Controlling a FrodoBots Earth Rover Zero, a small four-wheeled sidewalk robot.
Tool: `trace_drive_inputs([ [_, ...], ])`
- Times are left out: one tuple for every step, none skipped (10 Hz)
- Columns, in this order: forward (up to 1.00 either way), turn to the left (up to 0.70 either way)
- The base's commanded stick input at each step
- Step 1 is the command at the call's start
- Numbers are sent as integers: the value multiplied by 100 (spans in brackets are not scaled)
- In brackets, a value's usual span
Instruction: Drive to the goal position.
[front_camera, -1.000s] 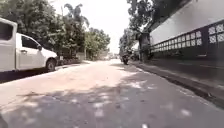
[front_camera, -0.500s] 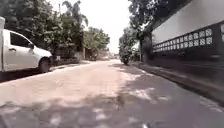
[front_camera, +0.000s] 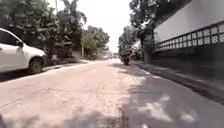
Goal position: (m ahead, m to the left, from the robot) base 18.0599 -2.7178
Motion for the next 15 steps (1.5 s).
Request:
trace_drive_inputs([
  [100,0],
  [100,0],
  [100,0],
  [100,0],
  [100,0],
  [100,0],
  [100,0],
  [100,0],
  [100,0],
  [100,0],
  [100,0],
  [100,0],
  [100,0],
  [100,0],
  [100,0],
])
